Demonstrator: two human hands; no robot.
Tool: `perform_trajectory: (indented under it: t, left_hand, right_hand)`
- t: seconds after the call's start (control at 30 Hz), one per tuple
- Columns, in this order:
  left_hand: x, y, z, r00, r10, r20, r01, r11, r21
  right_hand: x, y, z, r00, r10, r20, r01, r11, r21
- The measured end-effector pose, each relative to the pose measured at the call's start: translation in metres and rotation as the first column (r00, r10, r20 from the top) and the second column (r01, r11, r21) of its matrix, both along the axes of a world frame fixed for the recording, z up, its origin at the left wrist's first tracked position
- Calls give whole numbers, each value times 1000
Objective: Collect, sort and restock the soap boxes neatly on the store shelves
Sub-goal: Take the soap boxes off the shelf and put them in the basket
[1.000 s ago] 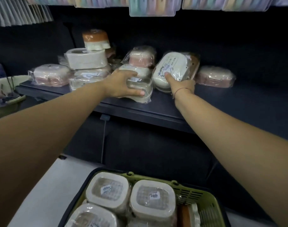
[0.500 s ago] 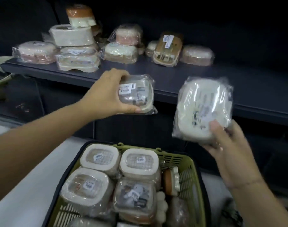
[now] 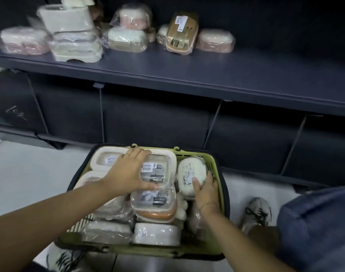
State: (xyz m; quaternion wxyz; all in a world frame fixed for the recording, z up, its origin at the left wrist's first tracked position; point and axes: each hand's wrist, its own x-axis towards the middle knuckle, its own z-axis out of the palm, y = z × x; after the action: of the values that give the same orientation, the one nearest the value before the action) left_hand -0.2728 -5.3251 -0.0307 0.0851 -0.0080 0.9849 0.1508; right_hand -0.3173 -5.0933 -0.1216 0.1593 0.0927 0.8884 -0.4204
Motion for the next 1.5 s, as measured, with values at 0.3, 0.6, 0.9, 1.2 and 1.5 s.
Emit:
perform_trajectory:
  t: [0.3, 0.6, 0.9, 1.2, 1.5]
  left_hand:
    - [11, 25, -5, 995, -97, -21, 97, 995, 7]
    - [23, 85, 4, 980, -118, -157, 154, 958, 242]
    - [39, 31, -60, 912, -355, 208, 387, 911, -142]
    - [35, 30, -64, 906, -346, 242, 387, 910, -150]
    - [40, 29, -65, 902, -360, 241, 409, 890, -202]
  right_hand:
    - [-12, 6, 12, 949, 201, -242, -159, 970, 185]
    - [3, 36, 120, 864, 435, 254, -282, 836, -471]
    - [5, 66, 99, 653, 735, 182, -751, 599, 278]
    - [24, 50, 17, 460, 773, 436, -882, 455, 123]
    - [5, 34, 2, 434, 756, 490, -899, 394, 189]
